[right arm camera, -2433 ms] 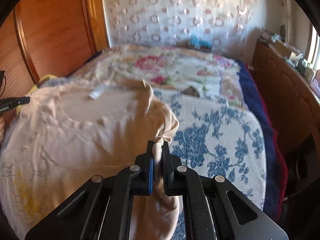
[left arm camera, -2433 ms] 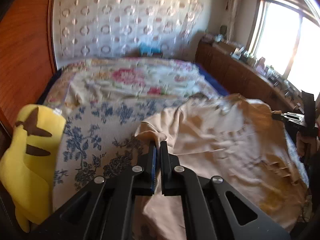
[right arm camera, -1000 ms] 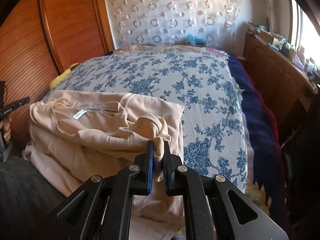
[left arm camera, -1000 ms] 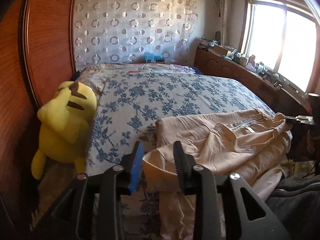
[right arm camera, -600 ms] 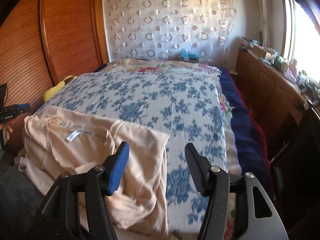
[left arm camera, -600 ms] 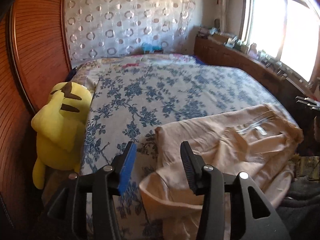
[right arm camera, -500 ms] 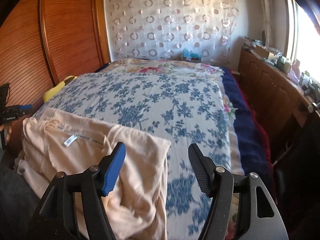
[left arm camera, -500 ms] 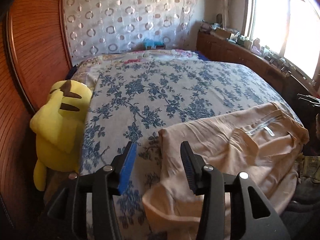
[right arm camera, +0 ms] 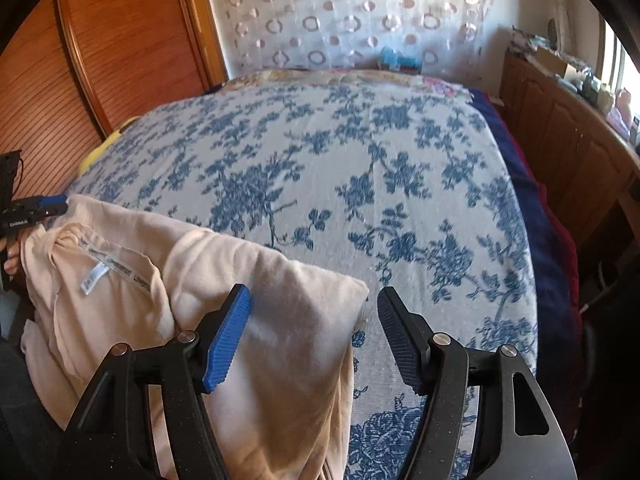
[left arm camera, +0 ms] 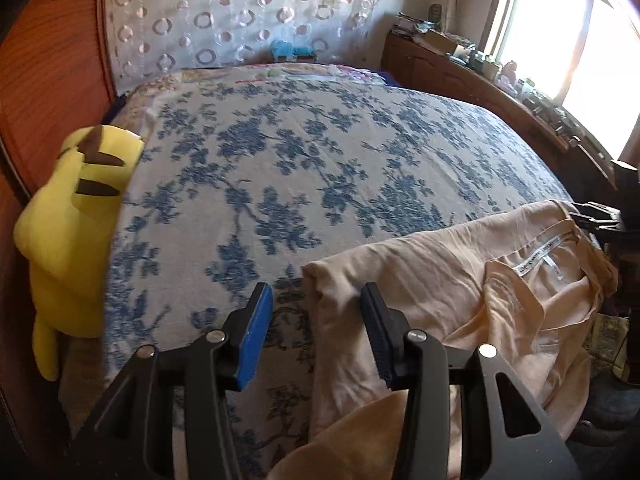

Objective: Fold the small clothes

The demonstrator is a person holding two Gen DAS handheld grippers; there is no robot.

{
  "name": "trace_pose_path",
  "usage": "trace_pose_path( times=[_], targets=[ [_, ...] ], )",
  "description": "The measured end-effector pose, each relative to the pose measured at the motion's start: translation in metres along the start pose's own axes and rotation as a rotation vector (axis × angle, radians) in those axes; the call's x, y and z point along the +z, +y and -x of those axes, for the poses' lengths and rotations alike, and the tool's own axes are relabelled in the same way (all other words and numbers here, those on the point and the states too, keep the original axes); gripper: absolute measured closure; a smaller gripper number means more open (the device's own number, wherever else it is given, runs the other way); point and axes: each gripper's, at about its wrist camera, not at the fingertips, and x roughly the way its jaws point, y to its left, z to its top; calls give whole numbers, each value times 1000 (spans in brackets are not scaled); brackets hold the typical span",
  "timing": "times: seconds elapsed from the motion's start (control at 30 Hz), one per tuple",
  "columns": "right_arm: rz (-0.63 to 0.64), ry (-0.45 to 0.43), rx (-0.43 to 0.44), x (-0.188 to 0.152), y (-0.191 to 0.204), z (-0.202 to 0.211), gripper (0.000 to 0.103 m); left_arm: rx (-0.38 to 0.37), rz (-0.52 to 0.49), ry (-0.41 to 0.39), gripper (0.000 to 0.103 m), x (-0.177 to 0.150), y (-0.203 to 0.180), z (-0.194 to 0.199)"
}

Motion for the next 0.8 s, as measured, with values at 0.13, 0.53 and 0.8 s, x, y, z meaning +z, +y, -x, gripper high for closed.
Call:
trace_pose_path(
  times=[0.13,0.53,0.8],
  targets=[
    [13,11,-9,-1,4,-4,35,-18,-17,3,76,3,-5,-5],
    [89,31,67,-5,21,3,95,-46,-16,-88,100,2,-14,26],
    [117,-160,64,7,43,95,96,-81,-49,-309,100,9,-37,121]
  ],
)
